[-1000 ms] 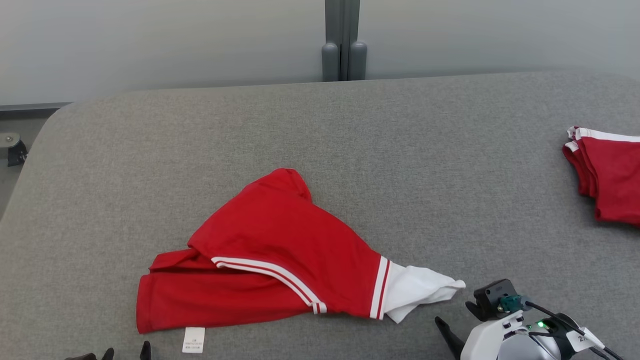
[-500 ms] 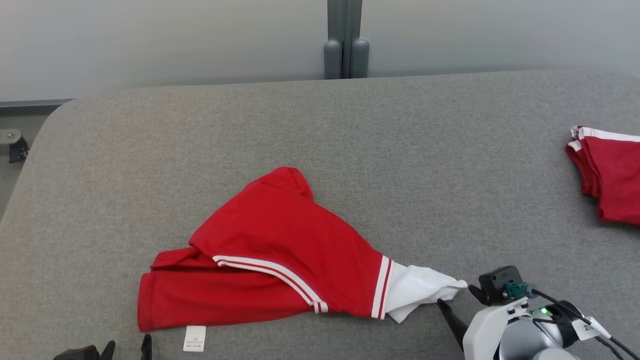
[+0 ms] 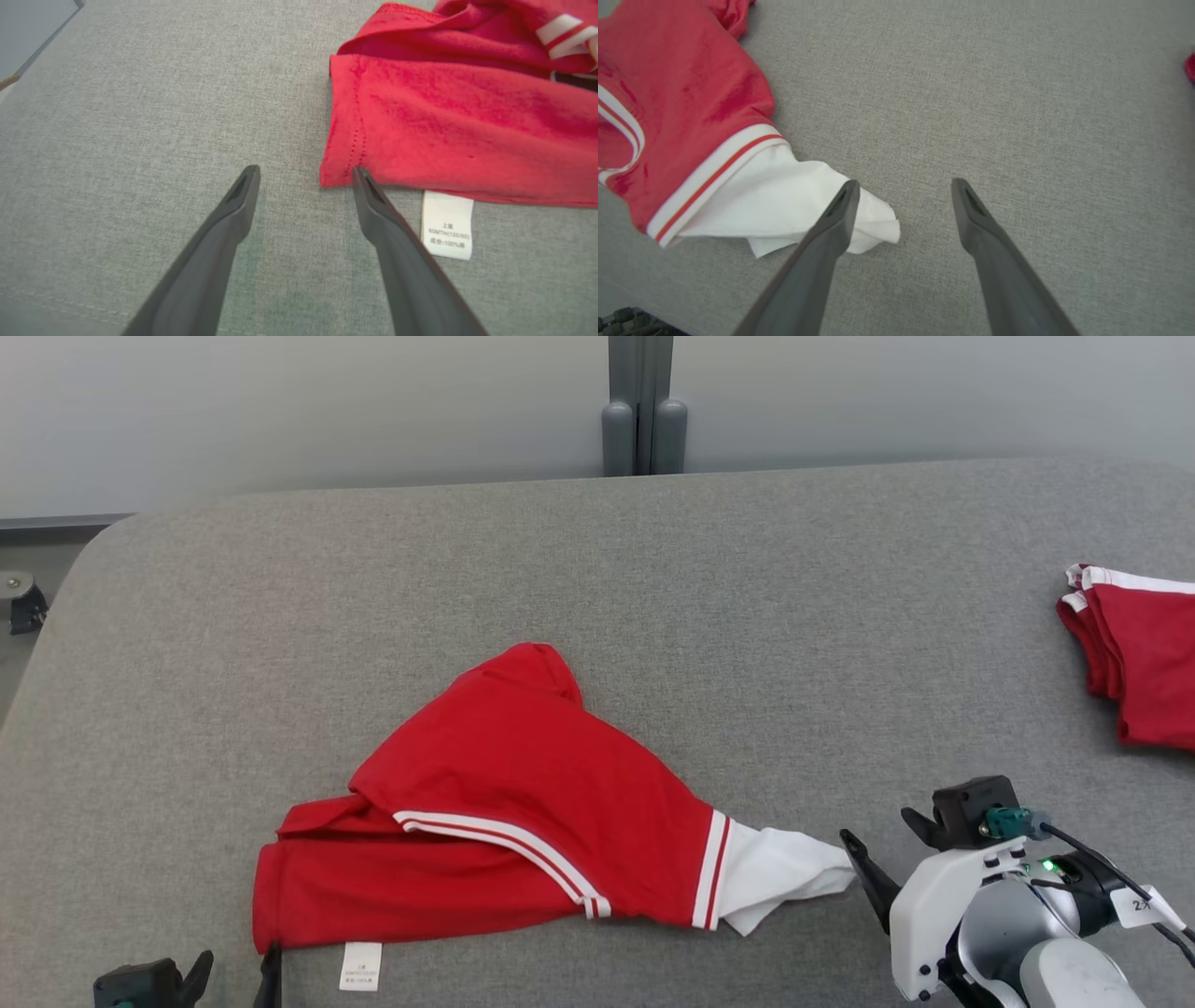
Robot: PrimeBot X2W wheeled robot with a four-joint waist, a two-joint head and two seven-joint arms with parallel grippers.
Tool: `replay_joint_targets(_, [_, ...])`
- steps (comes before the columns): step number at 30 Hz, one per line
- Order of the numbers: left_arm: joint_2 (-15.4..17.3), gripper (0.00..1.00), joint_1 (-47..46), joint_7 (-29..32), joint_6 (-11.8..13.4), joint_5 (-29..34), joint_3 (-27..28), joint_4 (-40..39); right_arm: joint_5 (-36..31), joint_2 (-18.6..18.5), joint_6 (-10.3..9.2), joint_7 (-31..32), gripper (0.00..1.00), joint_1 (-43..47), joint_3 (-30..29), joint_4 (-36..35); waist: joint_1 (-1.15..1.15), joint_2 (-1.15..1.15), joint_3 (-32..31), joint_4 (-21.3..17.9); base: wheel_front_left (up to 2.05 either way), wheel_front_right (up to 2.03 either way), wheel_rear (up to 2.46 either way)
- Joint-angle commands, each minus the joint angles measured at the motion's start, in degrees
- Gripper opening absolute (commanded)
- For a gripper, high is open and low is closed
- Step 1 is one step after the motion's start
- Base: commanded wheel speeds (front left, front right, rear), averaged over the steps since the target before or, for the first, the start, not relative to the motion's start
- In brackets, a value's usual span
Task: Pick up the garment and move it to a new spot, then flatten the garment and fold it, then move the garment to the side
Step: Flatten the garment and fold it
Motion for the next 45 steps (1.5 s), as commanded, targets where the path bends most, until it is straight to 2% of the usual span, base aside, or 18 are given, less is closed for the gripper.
replay_joint_targets(1, [0.64,1.0,-0.91,0.3,0.02,-0.6,0.09,-0.15,-0.11,0.22,-0.09,0.39,1.0,-0.86,0.02,0.28,0.0,0.0,0.31,-0.05,0.0,0.0,0.0])
replay_joint_targets(12, [1.59,1.0,-3.35,2.88,-0.3,-1.96,-2.03,1.5,-0.17,0.97,-0.1,3.28,1.0,-3.38,2.75,6.53,0.0,0.0,2.67,0.28,0.0,0.0,0.0])
replay_joint_targets(26, [3.29,1.0,-4.17,4.79,-0.76,-5.8,-5.82,-0.69,1.03,0.64,-0.1,3.5,1.0,-4.04,4.27,7.63,0.0,0.0,4.04,-0.08,0.0,0.0,0.0])
replay_joint_targets(32, [4.12,1.0,-5.45,5.71,-0.81,-6.8,-8.25,-0.46,2.23,0.42,-0.07,6.33,1.0,-4.67,6.0,8.46,0.0,0.0,5.12,-0.39,0.0,0.0,0.0])
replay_joint_targets(33, [4.34,0.59,-5.74,6.11,-0.81,-7.07,-8.94,-0.33,2.55,0.27,-0.06,7.07,1.0,-4.81,6.34,8.67,0.0,0.0,5.26,-0.44,0.0,0.0,0.0])
replay_joint_targets(34, [4.59,0.36,-5.98,6.31,-0.82,-7.34,-9.59,-0.3,2.69,0.07,-0.05,7.59,1.0,-4.96,6.59,8.79,0.0,0.0,5.35,-0.5,0.0,0.0,0.0])
replay_joint_targets(35, [4.72,0.26,-6.26,6.36,-0.82,-7.66,-10.09,-0.17,2.93,-0.14,-0.06,8.03,0.76,-5.16,6.79,8.9,0.0,0.0,5.42,-0.55,0.0,0.0,0.0])
replay_joint_targets(36, [4.93,0.02,-6.51,6.41,-0.82,-7.91,-10.54,-0.08,3.33,-0.3,-0.06,8.29,0.06,-5.32,7.03,8.96,0.0,0.0,5.45,-0.58,0.0,0.0,0.0])
replay_joint_targets(37, [5.23,0.0,-6.74,6.55,-0.83,-8.15,-11.22,0.01,3.99,-0.45,-0.05,8.83,0.0,-5.39,7.44,9.09,0.0,0.0,5.43,-0.6,0.0,0.0,0.0])
replay_joint_targets(41, [6.2,0.0,-6.87,6.72,-0.83,-9.65,-13.21,-0.52,6.52,-0.61,-0.1,8.17,0.0,-5.84,6.6,8.5,0.0,0.0,4.69,-0.61,0.0,0.0,0.0])
replay_joint_targets(45, [7.33,0.0,-4.5,7.09,-0.79,-13.29,-13.15,-4.12,12.79,1.07,-0.09,6.66,0.0,-5.0,2.93,5.13,0.0,0.0,3.09,-0.8,0.0,0.0,0.0])
